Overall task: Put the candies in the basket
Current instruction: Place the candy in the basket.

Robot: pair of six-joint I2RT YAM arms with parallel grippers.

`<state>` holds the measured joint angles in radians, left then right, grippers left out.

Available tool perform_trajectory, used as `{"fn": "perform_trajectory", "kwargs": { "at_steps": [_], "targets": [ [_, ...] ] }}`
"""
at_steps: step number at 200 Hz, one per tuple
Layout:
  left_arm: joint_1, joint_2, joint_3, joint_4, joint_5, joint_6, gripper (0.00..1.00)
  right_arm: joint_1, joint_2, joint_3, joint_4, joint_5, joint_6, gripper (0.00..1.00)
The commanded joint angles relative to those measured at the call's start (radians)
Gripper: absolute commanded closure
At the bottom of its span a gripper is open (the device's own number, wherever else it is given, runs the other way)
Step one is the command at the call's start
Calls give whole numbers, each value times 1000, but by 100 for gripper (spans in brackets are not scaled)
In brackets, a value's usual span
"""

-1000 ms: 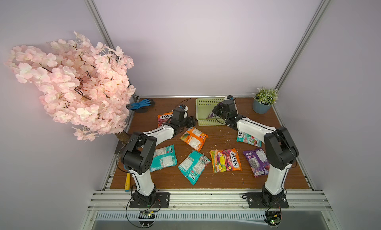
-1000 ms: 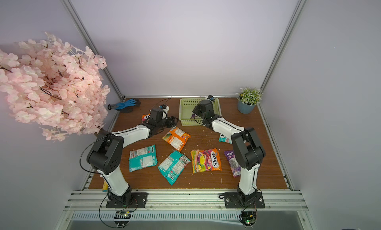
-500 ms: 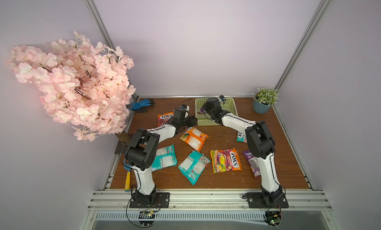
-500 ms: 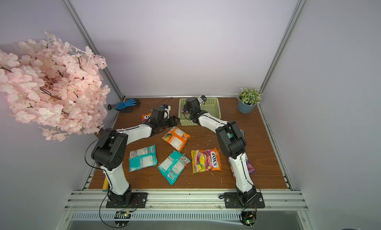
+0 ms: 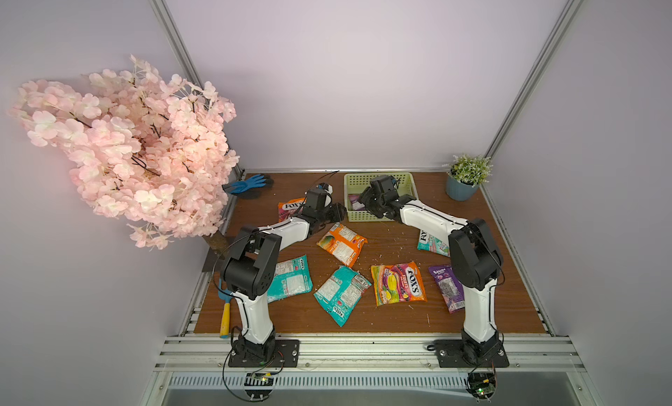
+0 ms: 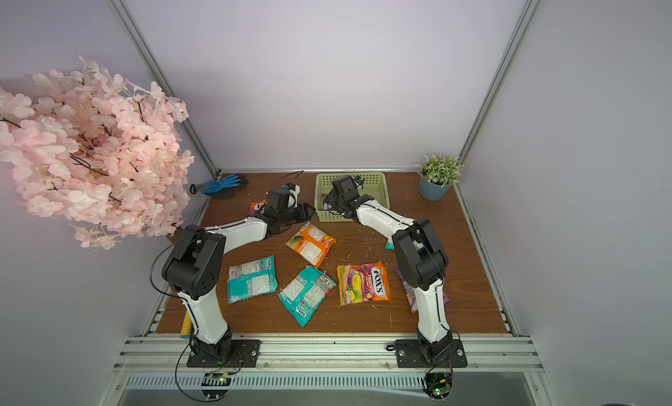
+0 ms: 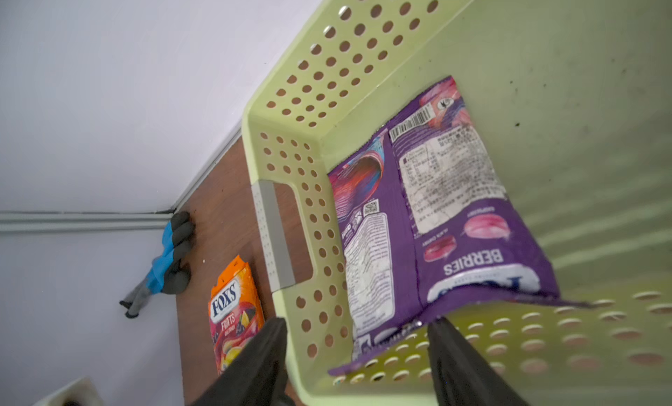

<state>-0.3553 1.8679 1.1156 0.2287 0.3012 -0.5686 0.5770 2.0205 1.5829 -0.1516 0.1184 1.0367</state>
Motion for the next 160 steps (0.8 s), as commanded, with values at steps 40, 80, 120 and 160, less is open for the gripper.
{"fn": "perform_trajectory", "kwargs": {
  "at_steps": [40, 80, 120, 160],
  "targets": [
    [14, 49, 35, -22, 40, 15, 55, -78, 41, 179, -141, -49, -394, 31],
    [14, 43, 42, -56, 32, 31, 49, -103, 138, 250, -200, -73, -418, 35],
    [19, -61, 66, -224, -84, 67, 39, -106, 101, 288, -227, -113, -493, 37],
    [26, -229, -54, -310, -186, 49, 41, -81, -95, 99, -219, -179, -621, 37]
  ]
}}
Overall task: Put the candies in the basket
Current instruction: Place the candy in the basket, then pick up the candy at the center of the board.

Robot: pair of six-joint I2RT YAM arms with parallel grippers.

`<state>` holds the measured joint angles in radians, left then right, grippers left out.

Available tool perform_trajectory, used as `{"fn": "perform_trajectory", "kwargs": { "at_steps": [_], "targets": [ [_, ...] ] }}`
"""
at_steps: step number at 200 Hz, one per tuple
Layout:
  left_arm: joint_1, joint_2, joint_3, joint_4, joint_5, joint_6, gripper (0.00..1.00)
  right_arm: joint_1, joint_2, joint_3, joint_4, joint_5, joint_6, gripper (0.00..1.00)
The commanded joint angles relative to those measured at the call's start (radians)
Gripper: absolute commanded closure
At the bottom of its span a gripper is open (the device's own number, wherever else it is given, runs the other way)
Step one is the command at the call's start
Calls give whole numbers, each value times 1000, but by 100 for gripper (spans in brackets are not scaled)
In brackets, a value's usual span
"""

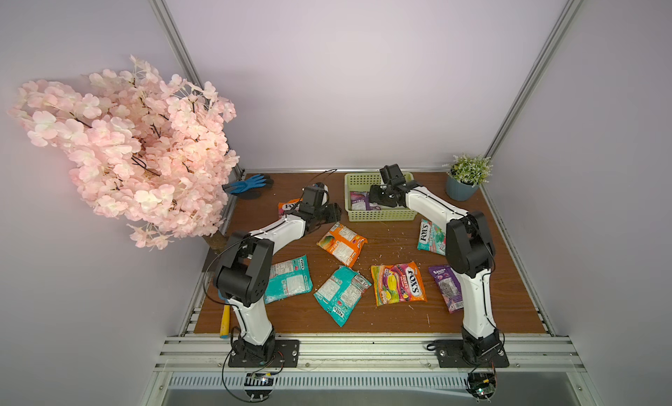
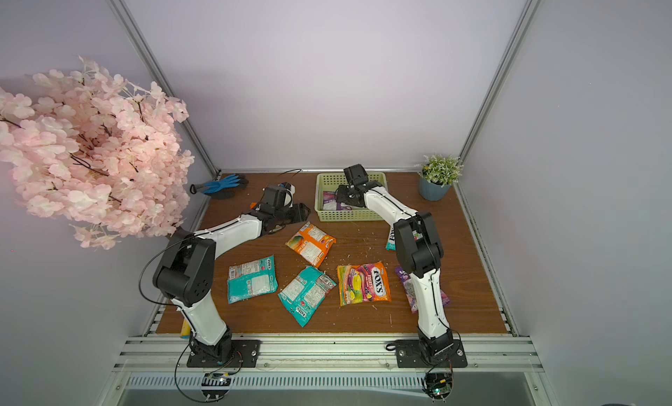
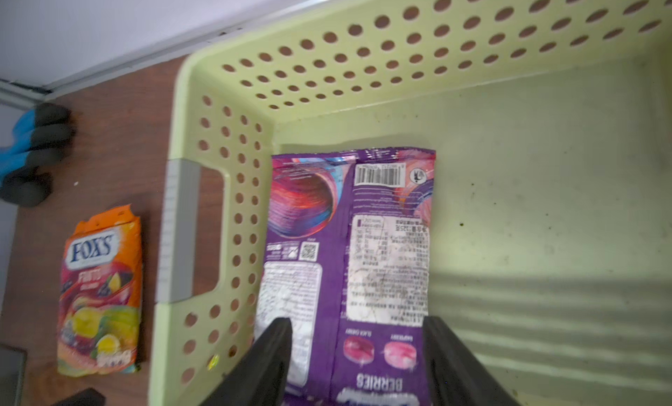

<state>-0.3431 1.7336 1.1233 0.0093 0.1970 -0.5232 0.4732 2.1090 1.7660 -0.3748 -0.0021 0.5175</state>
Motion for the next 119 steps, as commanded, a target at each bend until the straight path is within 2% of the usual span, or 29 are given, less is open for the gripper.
{"fn": "perform_trajectory", "kwargs": {
  "at_steps": [1, 27, 58, 85, 119],
  "targets": [
    [14, -99, -65, -90, -83, 2, 42, 23, -188, -94, 7, -62, -103, 37],
    [14, -153, -156, -93, -68, -10, 48, 54, -320, -311, 91, -117, -71, 40],
    [13, -156, -240, -55, -13, -1, 57, 148, -416, -540, 251, -97, 37, 44],
    [14, -136, -282, -30, -1, -3, 62, 213, -394, -605, 306, -22, 99, 45],
    [14, -100, -310, -24, -2, 21, 66, 224, -346, -656, 377, 71, 178, 44]
  ]
}}
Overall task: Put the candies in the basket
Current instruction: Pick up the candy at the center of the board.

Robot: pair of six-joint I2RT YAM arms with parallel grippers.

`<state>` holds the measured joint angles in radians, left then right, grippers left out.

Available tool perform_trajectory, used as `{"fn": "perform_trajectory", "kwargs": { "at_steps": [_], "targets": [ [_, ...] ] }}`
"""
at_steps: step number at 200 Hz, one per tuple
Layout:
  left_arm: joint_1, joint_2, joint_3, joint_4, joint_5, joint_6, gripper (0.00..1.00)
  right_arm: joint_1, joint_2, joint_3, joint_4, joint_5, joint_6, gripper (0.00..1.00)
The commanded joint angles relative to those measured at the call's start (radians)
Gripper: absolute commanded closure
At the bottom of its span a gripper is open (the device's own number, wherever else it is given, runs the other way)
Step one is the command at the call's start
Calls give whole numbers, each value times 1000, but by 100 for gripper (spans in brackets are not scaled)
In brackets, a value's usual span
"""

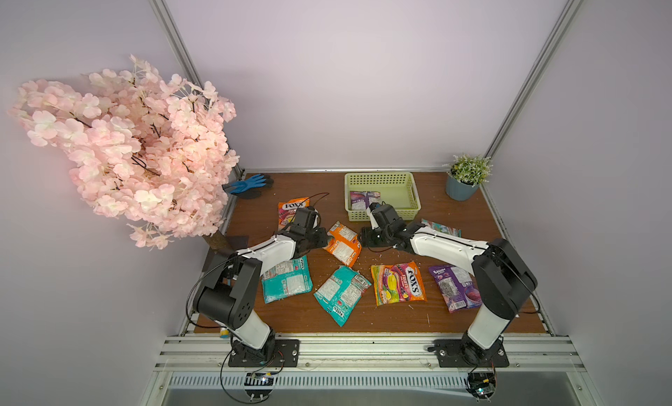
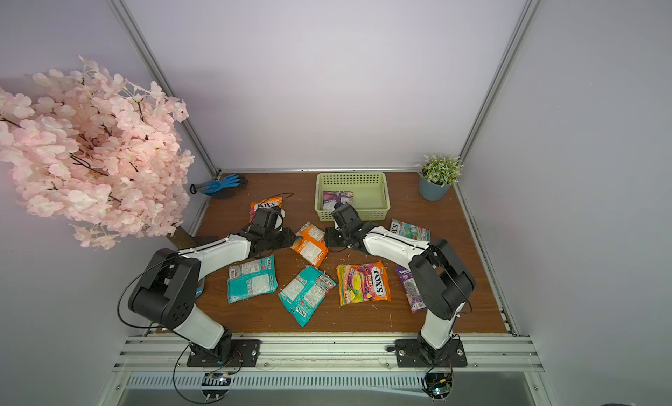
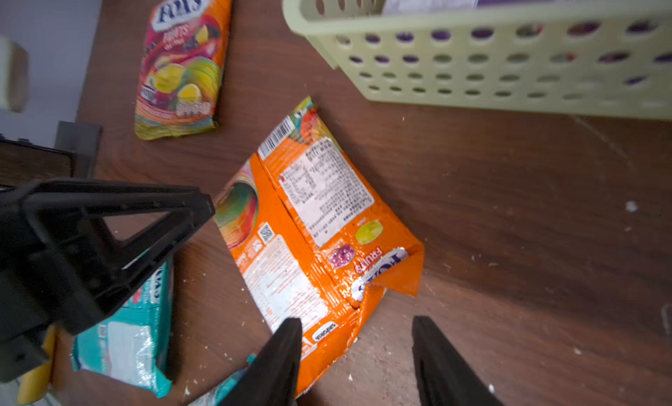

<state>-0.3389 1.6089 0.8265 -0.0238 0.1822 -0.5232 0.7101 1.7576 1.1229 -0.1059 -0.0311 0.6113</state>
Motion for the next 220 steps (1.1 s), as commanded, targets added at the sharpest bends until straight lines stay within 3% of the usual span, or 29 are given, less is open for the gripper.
{"fn": "perform_trajectory", "kwargs": {
  "at_steps": [1, 104, 128, 163, 199, 220],
  "targets": [
    [9, 26, -13, 10, 14, 22, 66, -14, 7, -13, 110, 101, 85, 44],
    [9, 70, -30, -5, -24, 48, 69, 8, 155, -84, 387, -69, 280, 46],
    [8, 70, -32, -4, -25, 46, 69, 15, 154, -96, 431, -87, 286, 57],
    [8, 54, -38, -12, -36, 43, 68, 22, 85, -96, 448, -79, 245, 100],
    [10, -10, -9, -53, -41, 41, 64, 25, -17, -87, 432, -103, 222, 100],
    [8, -78, 42, -107, -44, 54, 54, 26, -92, -73, 420, -117, 226, 100]
  ]
}}
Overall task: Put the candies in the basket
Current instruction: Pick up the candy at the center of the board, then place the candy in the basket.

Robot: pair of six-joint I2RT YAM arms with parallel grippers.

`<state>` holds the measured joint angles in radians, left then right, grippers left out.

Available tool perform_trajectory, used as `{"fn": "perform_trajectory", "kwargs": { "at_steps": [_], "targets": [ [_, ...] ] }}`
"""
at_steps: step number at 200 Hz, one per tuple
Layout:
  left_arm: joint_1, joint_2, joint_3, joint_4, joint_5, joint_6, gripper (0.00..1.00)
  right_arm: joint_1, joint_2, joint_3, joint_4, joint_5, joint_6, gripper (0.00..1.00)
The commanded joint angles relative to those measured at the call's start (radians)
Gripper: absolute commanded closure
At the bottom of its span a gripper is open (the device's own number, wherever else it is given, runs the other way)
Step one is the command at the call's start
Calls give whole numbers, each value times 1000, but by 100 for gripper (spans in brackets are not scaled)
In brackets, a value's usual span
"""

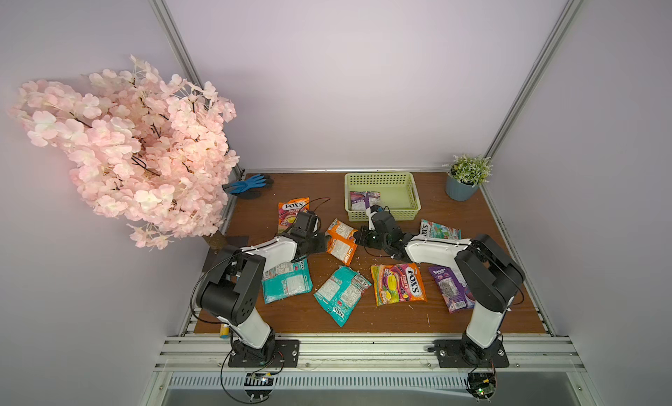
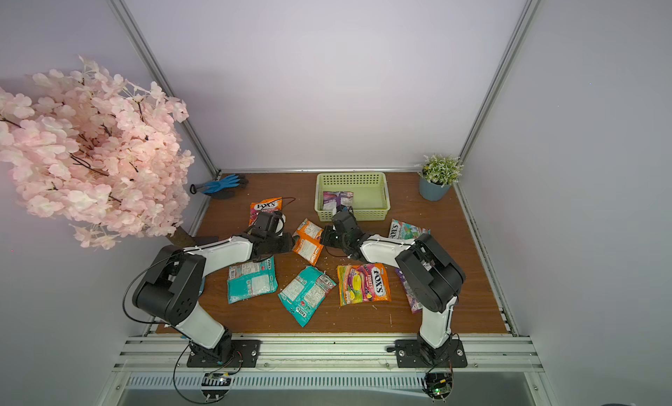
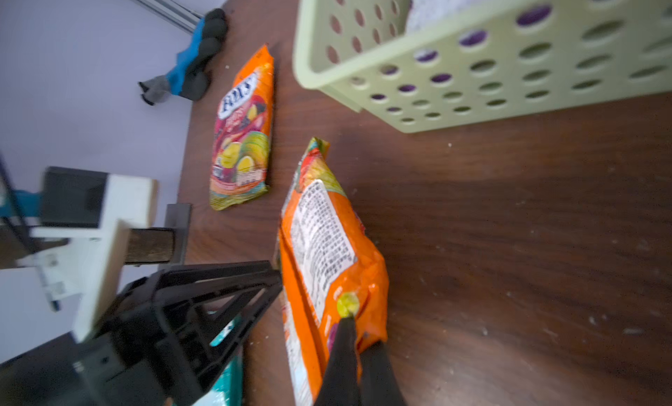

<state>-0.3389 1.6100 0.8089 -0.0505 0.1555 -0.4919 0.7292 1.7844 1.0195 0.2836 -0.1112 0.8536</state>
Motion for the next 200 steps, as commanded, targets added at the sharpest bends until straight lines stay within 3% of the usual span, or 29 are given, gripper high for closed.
{"fn": "perform_trajectory", "kwargs": {
  "at_steps": [1, 61, 130, 200],
  "targets": [
    [9, -83, 63, -82, -16, 22, 53, 6, -122, 33, 29, -37, -16, 100],
    [10, -241, 199, -166, -11, 66, 26, -43, -258, 135, -18, 107, 36, 100],
    [10, -240, 150, -45, 57, 56, 28, -237, -139, 323, 17, 230, 78, 100],
    [9, -231, 135, -36, 61, 82, 27, -321, 161, 610, -62, 324, 132, 100]
  ]
}}
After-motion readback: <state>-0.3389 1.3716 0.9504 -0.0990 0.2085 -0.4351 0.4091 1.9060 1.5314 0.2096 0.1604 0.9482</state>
